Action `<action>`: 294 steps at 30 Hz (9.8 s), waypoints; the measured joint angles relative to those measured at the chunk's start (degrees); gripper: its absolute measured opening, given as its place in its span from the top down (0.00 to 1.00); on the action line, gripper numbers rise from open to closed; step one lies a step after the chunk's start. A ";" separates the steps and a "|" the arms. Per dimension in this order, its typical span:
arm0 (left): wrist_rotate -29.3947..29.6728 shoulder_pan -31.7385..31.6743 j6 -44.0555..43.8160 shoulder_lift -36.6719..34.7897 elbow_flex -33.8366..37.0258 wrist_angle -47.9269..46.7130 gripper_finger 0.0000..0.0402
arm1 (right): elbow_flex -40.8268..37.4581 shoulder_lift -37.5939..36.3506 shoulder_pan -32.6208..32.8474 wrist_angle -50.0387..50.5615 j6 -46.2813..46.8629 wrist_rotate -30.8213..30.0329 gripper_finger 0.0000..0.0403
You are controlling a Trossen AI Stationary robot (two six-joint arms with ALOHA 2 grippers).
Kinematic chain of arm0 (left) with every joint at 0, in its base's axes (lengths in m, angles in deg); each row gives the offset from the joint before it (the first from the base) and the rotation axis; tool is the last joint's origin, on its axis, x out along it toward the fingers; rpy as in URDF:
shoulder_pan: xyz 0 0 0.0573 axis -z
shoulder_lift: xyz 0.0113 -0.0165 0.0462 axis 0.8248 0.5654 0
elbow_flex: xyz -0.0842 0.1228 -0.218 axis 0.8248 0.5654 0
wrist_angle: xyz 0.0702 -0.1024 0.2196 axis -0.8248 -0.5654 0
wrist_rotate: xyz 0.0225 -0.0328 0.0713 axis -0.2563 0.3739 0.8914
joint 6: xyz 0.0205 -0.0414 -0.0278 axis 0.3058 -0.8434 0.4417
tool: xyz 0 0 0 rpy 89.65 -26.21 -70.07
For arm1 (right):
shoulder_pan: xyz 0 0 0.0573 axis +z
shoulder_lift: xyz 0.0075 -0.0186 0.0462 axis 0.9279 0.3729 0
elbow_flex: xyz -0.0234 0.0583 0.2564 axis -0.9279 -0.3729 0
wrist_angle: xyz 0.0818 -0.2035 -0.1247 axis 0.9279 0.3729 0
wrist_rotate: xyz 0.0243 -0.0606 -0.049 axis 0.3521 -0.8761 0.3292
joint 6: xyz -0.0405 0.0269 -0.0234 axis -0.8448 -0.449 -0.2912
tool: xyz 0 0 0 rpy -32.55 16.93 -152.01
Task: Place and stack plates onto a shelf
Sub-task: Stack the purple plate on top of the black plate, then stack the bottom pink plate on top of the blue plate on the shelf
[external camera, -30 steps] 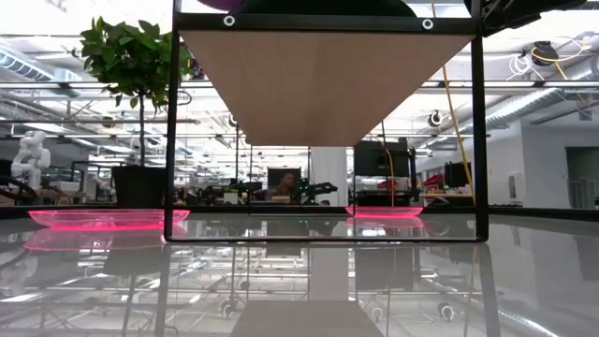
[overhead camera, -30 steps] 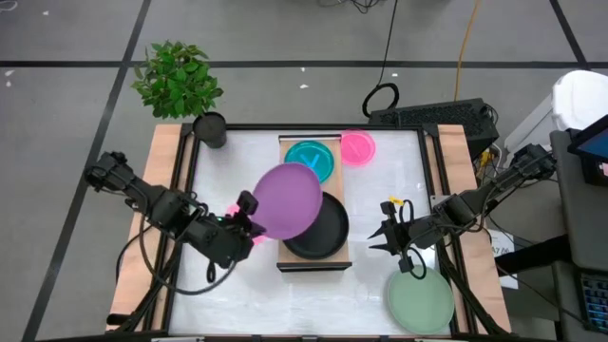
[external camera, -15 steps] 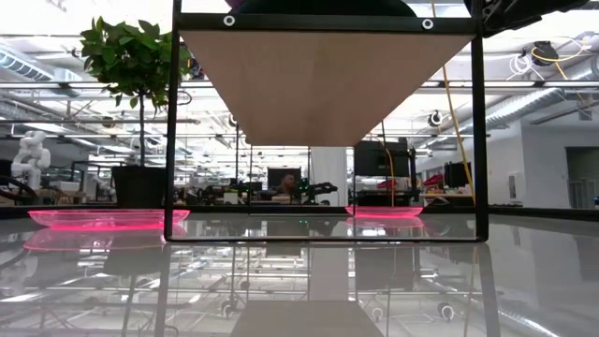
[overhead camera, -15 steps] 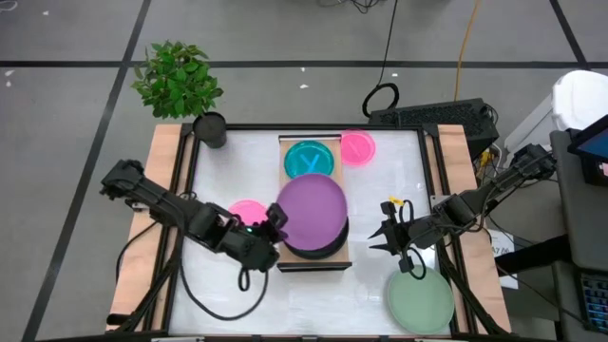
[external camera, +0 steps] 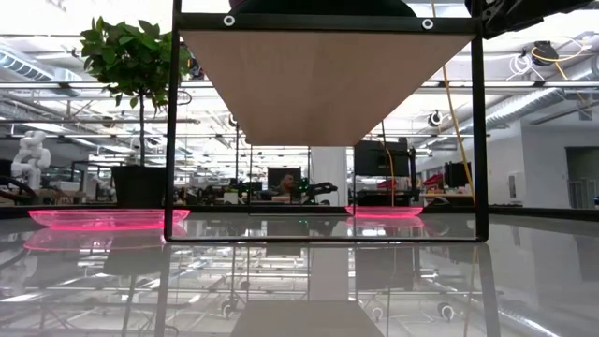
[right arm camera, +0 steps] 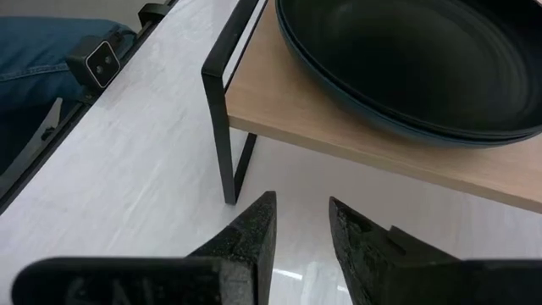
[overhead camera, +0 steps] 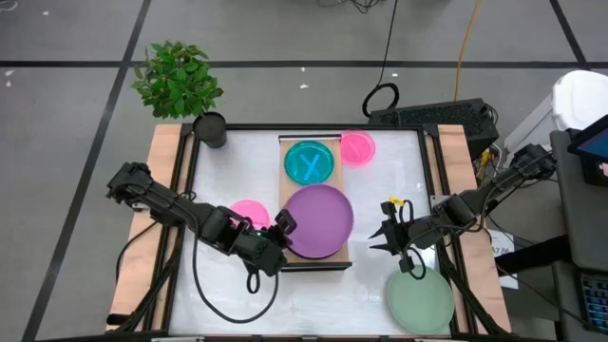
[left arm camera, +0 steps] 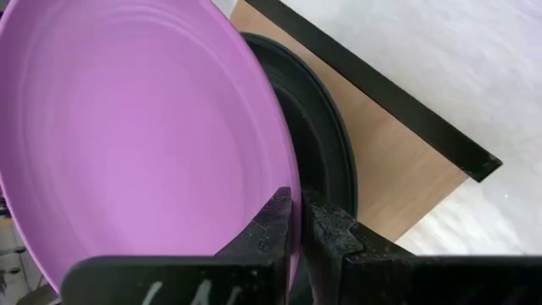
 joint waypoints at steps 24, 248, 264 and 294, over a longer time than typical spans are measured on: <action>-1.14 -1.62 -5.13 0.00 2.43 -2.21 0.93 | 0.00 0.00 -0.02 -0.03 -0.20 0.00 0.77; 9.42 9.95 -54.44 -2.69 16.93 -37.13 0.99 | 0.02 0.02 -0.02 -0.75 0.41 0.02 0.77; 14.15 0.17 -36.80 -2.75 5.12 -38.98 0.99 | 0.02 0.00 0.00 -0.75 -0.18 0.04 0.77; 9.16 -22.71 8.17 -2.75 1.11 -15.55 0.99 | 0.02 0.00 -0.02 -0.77 -5.62 -1.66 0.77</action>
